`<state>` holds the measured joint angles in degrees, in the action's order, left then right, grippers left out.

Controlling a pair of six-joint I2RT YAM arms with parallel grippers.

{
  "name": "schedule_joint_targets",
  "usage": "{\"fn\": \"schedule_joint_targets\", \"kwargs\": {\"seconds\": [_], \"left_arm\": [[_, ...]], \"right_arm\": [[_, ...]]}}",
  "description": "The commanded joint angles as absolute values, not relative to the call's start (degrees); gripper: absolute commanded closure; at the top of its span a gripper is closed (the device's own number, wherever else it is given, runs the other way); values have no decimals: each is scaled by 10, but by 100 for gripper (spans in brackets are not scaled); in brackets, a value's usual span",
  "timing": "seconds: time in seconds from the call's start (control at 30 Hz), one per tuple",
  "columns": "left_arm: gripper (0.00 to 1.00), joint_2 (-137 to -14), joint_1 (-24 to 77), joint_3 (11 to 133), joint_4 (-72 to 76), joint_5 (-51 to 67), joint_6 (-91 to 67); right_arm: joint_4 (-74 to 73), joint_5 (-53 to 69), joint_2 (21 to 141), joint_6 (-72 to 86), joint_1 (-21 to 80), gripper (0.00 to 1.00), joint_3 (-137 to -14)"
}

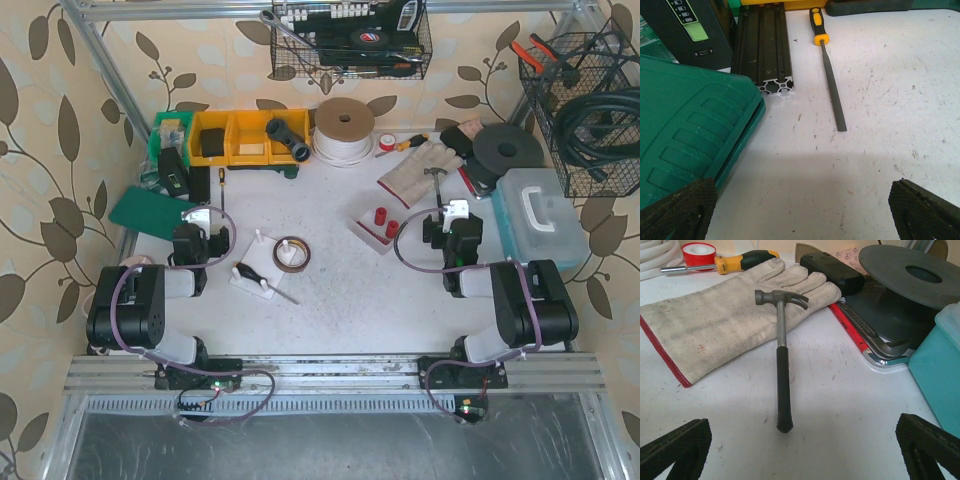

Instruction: Install the large spring

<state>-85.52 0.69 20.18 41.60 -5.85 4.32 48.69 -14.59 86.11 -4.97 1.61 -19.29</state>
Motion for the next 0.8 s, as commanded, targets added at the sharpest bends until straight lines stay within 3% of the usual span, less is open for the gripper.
{"fn": "schedule_joint_targets", "kwargs": {"seconds": [0.0, 0.43, 0.77], "left_arm": [[4, -856, 2, 218, 430, -43, 51], [4, -852, 2, 220, 433, -50, 50], [4, -660, 4, 383, 38, -30, -74]], "right_arm": [[496, -151, 859, -50, 19, 0, -203], [502, -156, 856, -50, 19, 0, -200], [138, -197, 570, 18, 23, 0, -325]]}}
